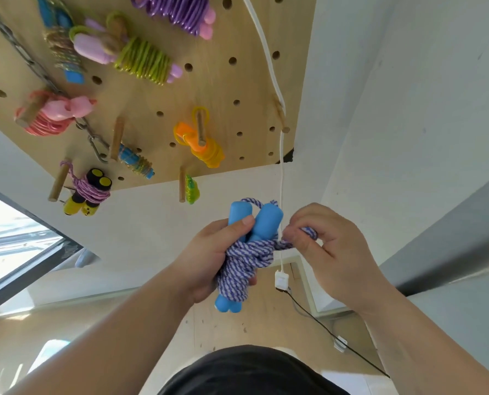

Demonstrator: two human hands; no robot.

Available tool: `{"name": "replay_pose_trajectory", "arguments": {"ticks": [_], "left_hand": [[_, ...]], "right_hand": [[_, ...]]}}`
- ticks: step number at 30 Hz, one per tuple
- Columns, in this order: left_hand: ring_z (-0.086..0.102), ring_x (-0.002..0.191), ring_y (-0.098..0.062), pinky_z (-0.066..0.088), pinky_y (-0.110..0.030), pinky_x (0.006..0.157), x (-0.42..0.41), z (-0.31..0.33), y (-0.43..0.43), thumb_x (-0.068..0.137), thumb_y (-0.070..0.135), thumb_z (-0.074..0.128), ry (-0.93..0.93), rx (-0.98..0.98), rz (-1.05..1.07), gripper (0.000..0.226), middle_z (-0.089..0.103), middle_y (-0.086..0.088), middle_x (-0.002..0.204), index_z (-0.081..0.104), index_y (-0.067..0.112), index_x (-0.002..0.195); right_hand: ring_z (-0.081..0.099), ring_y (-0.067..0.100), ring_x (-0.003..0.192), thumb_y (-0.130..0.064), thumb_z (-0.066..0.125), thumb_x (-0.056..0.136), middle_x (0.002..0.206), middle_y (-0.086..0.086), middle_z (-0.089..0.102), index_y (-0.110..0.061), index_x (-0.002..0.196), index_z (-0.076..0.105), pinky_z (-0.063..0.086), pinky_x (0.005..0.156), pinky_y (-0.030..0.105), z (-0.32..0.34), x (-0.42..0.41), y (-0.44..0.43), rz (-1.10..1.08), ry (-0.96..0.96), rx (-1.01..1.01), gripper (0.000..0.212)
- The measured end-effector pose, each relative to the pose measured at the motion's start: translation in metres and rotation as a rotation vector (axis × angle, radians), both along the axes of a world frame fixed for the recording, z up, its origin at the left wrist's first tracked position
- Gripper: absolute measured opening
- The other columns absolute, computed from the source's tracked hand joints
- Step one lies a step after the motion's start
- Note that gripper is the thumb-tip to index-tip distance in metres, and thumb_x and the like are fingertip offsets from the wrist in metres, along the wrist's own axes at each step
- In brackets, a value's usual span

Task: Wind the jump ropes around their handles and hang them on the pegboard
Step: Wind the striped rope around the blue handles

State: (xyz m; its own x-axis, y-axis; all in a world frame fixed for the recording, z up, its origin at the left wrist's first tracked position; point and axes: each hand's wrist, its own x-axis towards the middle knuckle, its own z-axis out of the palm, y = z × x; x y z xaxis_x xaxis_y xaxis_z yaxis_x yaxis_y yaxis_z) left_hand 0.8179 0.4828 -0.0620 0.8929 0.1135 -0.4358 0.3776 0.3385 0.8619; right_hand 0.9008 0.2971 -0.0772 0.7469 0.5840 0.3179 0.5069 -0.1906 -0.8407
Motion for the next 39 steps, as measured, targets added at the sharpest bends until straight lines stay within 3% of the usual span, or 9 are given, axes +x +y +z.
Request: {"name": "replay_pose_trajectory", "arguments": {"ticks": [5, 10, 14, 21, 26, 31, 34, 36, 39], "left_hand": [[0.057, 0.059, -0.03, 0.056, -0.037, 0.056, -0.012, -0.01, 0.01, 0.088, 0.04, 0.067, 0.023, -0.088, -0.016, 0.045, 0.062, -0.021, 0.083, 0.063, 0.0, 0.108], [0.065, 0.074, -0.032, 0.057, -0.042, 0.071, -0.021, -0.022, 0.038, 0.087, 0.04, 0.066, 0.024, 0.058, -0.022, 0.048, 0.071, -0.022, 0.092, 0.068, 0.0, 0.112], [0.068, 0.108, -0.036, 0.05, -0.049, 0.102, -0.028, -0.024, 0.064, 0.096, 0.039, 0.06, 0.05, 0.171, -0.116, 0.036, 0.073, -0.016, 0.113, 0.068, 0.012, 0.119], [0.062, 0.08, -0.02, 0.052, -0.039, 0.073, -0.042, -0.027, 0.078, 0.06, 0.027, 0.069, -0.023, 0.108, 0.033, 0.06, 0.062, -0.015, 0.093, 0.057, 0.004, 0.114], [0.067, 0.073, -0.005, 0.056, -0.022, 0.066, -0.055, -0.035, 0.098, 0.071, 0.01, 0.089, -0.105, 0.345, -0.029, 0.045, 0.07, 0.001, 0.087, 0.06, 0.014, 0.105], [0.056, 0.058, 0.0, 0.047, -0.015, 0.055, -0.068, -0.046, 0.114, 0.072, 0.018, 0.087, -0.185, 0.518, -0.057, 0.033, 0.06, 0.005, 0.072, 0.061, 0.012, 0.091], [0.057, 0.058, 0.0, 0.046, -0.016, 0.054, -0.074, -0.05, 0.122, 0.075, 0.021, 0.084, -0.206, 0.547, -0.018, 0.029, 0.061, 0.004, 0.074, 0.062, 0.013, 0.092], [0.062, 0.063, -0.005, 0.053, -0.024, 0.058, -0.08, -0.054, 0.129, 0.074, 0.031, 0.084, -0.213, 0.489, -0.007, 0.037, 0.065, -0.008, 0.079, 0.063, 0.011, 0.097], [0.059, 0.069, -0.014, 0.052, -0.038, 0.06, -0.088, -0.06, 0.139, 0.066, 0.046, 0.081, -0.254, 0.493, -0.082, 0.048, 0.063, -0.017, 0.084, 0.063, 0.011, 0.095]], "right_hand": [[0.051, 0.029, 0.065, -0.051, 0.061, 0.089, 0.067, 0.011, 0.057, -0.004, 0.072, 0.061, 0.042, 0.06, 0.038, 0.003, -0.013, 0.011, 0.125, 0.234, 0.071, 0.049], [0.05, 0.012, 0.07, -0.036, 0.051, 0.098, 0.075, -0.003, 0.057, -0.02, 0.08, 0.057, 0.04, 0.064, 0.023, 0.008, -0.019, 0.03, 0.286, 0.269, -0.207, 0.024], [0.056, 0.011, 0.077, -0.024, 0.05, 0.104, 0.083, -0.008, 0.061, -0.019, 0.095, 0.063, 0.042, 0.069, 0.015, 0.013, -0.026, 0.05, 0.314, 0.212, -0.326, 0.016], [0.053, 0.016, 0.074, -0.027, 0.055, 0.102, 0.075, -0.007, 0.057, -0.022, 0.087, 0.061, 0.042, 0.064, 0.027, 0.022, -0.035, 0.101, 0.222, -0.008, -0.388, 0.016], [0.045, 0.008, 0.069, -0.041, 0.053, 0.098, 0.064, -0.015, 0.044, -0.026, 0.081, 0.061, 0.032, 0.062, 0.016, 0.013, -0.054, 0.117, 0.207, -0.227, -0.496, 0.024], [0.047, 0.012, 0.067, -0.044, 0.055, 0.094, 0.065, -0.009, 0.054, -0.019, 0.079, 0.07, 0.036, 0.06, 0.018, 0.012, -0.071, 0.129, 0.163, -0.293, -0.458, 0.032], [0.057, 0.011, 0.078, -0.038, 0.065, 0.092, 0.079, -0.014, 0.062, -0.028, 0.103, 0.069, 0.044, 0.067, 0.016, 0.013, -0.082, 0.133, 0.159, -0.15, -0.42, 0.015], [0.061, 0.01, 0.084, -0.025, 0.074, 0.089, 0.085, -0.015, 0.065, -0.035, 0.116, 0.065, 0.049, 0.071, 0.018, 0.012, -0.087, 0.132, 0.128, -0.065, -0.376, 0.03], [0.058, -0.004, 0.08, -0.019, 0.08, 0.085, 0.083, -0.021, 0.064, -0.028, 0.107, 0.071, 0.048, 0.071, 0.013, 0.008, -0.087, 0.132, 0.055, -0.219, -0.404, 0.025]]}}
